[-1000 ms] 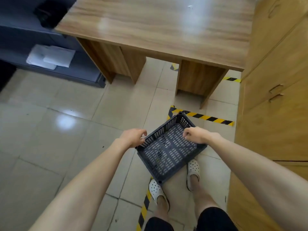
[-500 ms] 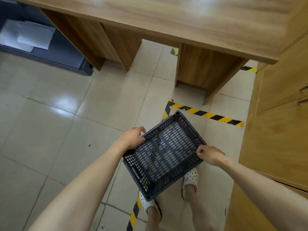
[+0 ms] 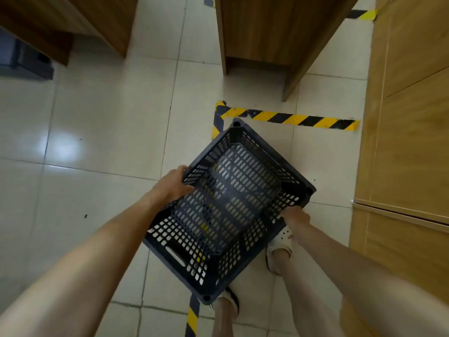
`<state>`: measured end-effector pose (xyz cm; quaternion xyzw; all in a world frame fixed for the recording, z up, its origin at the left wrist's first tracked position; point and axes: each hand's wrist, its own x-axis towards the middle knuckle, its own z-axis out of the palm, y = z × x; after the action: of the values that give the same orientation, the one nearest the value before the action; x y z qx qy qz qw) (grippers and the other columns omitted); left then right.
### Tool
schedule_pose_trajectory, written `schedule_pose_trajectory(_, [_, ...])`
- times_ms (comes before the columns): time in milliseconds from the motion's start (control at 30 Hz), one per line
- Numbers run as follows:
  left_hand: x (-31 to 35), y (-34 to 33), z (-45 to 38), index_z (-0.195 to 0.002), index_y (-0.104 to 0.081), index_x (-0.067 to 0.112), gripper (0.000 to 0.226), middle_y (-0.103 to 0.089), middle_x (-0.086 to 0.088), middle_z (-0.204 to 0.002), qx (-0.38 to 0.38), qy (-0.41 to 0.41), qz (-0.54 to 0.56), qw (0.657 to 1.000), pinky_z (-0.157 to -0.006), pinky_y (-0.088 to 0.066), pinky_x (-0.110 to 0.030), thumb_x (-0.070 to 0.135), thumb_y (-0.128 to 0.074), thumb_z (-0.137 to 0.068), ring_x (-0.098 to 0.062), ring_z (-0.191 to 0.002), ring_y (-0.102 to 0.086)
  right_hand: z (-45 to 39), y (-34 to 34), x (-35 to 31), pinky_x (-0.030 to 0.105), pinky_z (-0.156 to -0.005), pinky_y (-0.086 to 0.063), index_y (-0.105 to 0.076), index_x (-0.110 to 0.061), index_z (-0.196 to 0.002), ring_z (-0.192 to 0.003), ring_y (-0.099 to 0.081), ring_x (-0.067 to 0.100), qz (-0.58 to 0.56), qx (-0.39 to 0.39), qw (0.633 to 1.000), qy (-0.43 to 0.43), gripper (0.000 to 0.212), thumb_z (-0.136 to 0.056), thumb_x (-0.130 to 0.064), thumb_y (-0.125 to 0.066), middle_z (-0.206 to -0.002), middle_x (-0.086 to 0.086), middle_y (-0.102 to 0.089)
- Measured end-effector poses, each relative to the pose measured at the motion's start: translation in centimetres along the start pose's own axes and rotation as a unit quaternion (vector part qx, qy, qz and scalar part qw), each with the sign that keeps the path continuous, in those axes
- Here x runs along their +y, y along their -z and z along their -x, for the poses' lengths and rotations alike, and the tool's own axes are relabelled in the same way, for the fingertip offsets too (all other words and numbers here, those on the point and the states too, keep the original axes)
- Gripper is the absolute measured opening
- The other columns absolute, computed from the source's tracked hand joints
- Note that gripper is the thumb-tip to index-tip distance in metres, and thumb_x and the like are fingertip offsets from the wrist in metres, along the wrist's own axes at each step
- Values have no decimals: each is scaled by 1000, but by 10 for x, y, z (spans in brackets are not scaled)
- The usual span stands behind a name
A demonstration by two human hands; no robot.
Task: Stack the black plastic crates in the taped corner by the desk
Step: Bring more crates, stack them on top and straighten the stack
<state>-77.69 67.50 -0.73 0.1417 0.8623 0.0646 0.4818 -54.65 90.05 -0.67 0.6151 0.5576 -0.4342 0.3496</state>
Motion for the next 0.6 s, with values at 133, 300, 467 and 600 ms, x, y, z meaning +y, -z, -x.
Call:
schedule_pose_trajectory(133, [-5,-18,-28,-142,-36,10,66,-52,-15,-140,-16,-2,39,999,-103,-44,-42,15,-71,-86,-31,-123,-53,-25,-22,9,48,-103,-42,-52,2,-126,-123,-48,40,-63,-32,997,-40,33,-96,-11,-50,-123,19,-52])
schedule_pose_trajectory(300, [-16,-29,-51,-132,-42,9,58,-58,-15,-125,-14,36,79,996,-95,-52,-45,14,-73,-83,-30,-110,-60,-42,-25,12,44,-106,-39,-51,10,-128,-128,-46,39,-95,-29,993,-66,37,-96,-9,-50,-138,26,-49])
schedule_pose_trajectory(467, [-17,-25,-50,-122,-47,7,43,-60,-13,-114,6,54,9,998,-83,-52,-37,24,-68,-88,-28,-99,-61,-41,-18,17,42,-106,-37,-46,6,-131,-129,-44,36,-166,-34,981,-91,40,-94,-5,-54,-136,19,-48])
schedule_pose_trajectory(600, [-29,-14,-27,-110,-47,10,29,-63,-11,-101,-2,46,16,999,-81,-56,-44,26,-63,-90,-24,-86,-64,-27,-19,14,40,-96,-42,-49,4,-127,-99,-54,35,-147,-44,985,-73,39,-90,-7,-59,-113,13,-47])
